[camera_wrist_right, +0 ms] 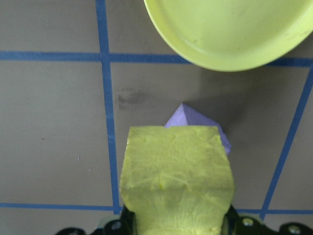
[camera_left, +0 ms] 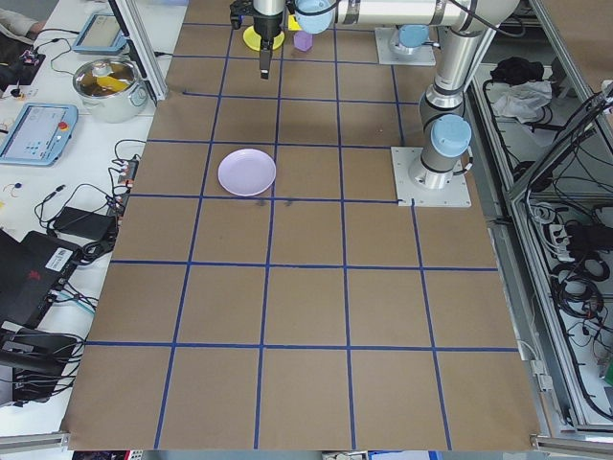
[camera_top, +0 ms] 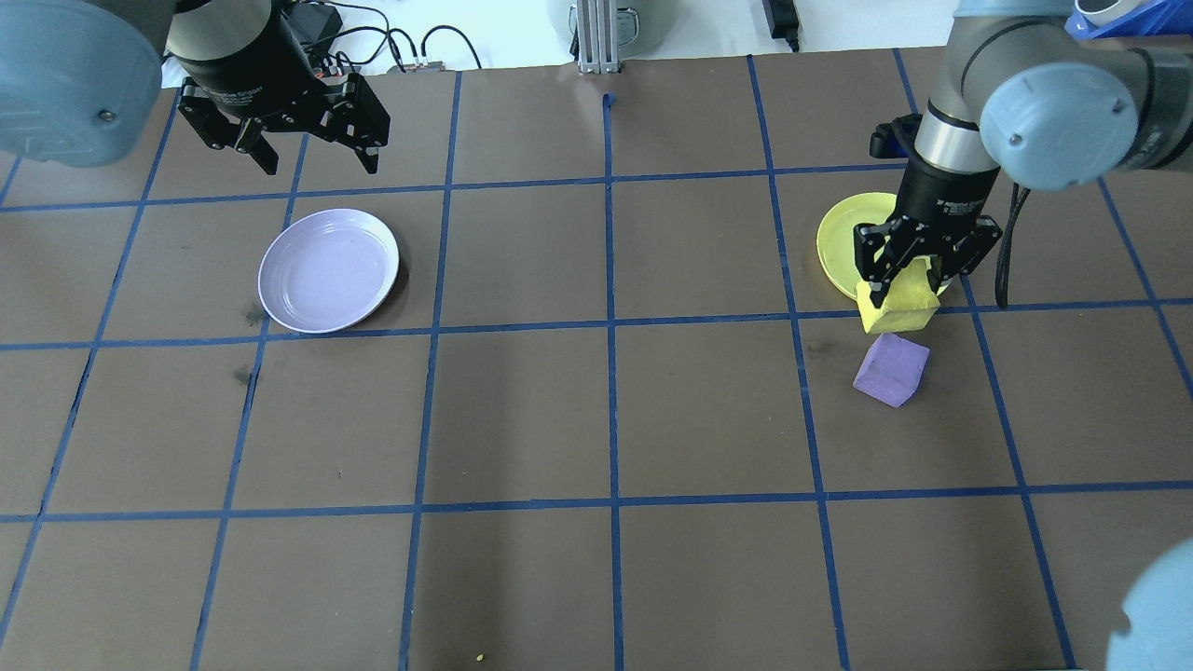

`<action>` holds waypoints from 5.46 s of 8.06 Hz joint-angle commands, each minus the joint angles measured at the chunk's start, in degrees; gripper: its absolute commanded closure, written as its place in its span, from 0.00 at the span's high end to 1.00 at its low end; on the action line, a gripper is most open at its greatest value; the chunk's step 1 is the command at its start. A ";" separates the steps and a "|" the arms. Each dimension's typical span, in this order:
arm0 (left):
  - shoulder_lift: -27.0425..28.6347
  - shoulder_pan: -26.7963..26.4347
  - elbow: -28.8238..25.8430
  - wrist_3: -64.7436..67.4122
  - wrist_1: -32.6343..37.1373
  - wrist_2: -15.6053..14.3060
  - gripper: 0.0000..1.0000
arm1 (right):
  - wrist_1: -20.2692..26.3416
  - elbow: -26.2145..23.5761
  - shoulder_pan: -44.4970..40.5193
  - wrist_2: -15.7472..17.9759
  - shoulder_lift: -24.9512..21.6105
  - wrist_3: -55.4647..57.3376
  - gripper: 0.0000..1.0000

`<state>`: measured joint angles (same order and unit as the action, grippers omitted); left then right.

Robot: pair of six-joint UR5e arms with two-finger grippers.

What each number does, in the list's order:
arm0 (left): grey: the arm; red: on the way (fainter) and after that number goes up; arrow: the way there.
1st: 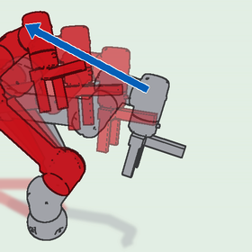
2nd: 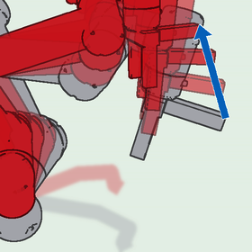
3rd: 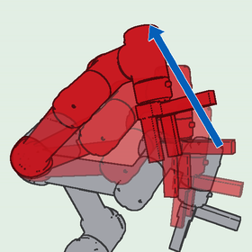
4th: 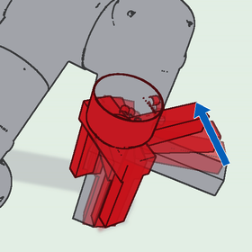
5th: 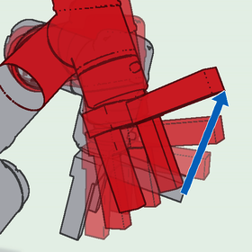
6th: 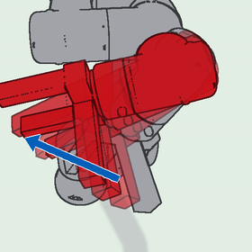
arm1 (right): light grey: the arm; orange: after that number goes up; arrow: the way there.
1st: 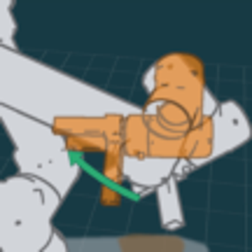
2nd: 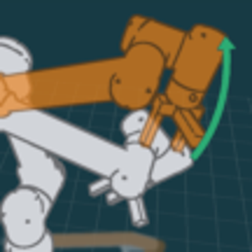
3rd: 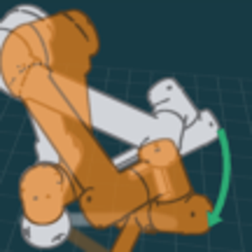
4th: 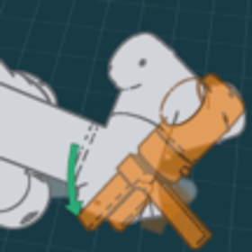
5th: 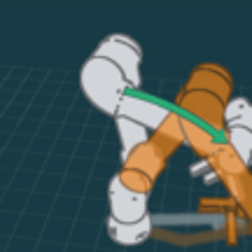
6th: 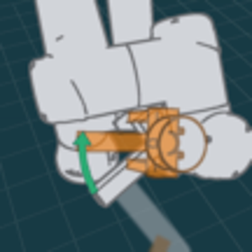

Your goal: Sort blocks by color into plates

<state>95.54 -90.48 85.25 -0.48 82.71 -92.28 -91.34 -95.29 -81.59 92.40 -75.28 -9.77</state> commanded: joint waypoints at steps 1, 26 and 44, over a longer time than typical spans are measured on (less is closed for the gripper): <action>0.09 0.13 0.00 -0.05 -0.01 0.00 1.00 | -3.64 12.63 1.25 -0.56 11.87 -0.16 0.54; 0.26 0.22 0.00 -0.14 -0.36 0.00 1.00 | -15.36 -13.79 8.82 -5.30 2.86 15.40 0.38; 0.88 1.89 0.00 0.57 -0.18 0.35 1.00 | -22.91 6.08 -32.59 -13.66 14.21 27.27 1.00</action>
<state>96.28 -88.59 85.25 -0.18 82.57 -91.85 -114.10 -89.40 -115.23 78.34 -59.48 17.92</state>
